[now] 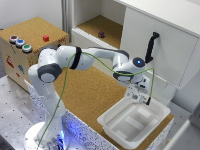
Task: Put the yellow object on the table
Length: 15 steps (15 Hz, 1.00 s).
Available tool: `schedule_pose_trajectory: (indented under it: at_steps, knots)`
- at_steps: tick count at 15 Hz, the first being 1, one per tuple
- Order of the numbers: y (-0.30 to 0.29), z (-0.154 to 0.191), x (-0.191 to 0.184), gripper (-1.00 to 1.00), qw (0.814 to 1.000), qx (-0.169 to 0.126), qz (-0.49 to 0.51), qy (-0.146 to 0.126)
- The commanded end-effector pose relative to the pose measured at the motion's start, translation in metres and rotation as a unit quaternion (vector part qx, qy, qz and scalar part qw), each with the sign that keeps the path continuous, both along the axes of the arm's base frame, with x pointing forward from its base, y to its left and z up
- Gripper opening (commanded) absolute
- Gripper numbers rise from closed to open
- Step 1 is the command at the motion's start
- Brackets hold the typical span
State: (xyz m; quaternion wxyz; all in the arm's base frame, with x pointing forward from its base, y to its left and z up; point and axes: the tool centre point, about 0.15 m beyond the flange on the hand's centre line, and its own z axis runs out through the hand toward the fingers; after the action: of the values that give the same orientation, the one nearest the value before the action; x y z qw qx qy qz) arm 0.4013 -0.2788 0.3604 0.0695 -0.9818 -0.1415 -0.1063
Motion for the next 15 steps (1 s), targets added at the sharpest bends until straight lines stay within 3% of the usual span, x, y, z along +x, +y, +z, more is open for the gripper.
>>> schedule_pose_trajectory:
  at_steps: [1, 7, 15]
  knots:
    - [0.073, -0.041, -0.007, -1.00, 0.998, -0.049, -0.035, 0.030]
    - [0.121, -0.090, -0.016, -1.00, 0.994, -0.081, -0.044, 0.054]
    - [0.171, -0.127, -0.001, -1.00, 0.990, -0.088, -0.095, 0.050]
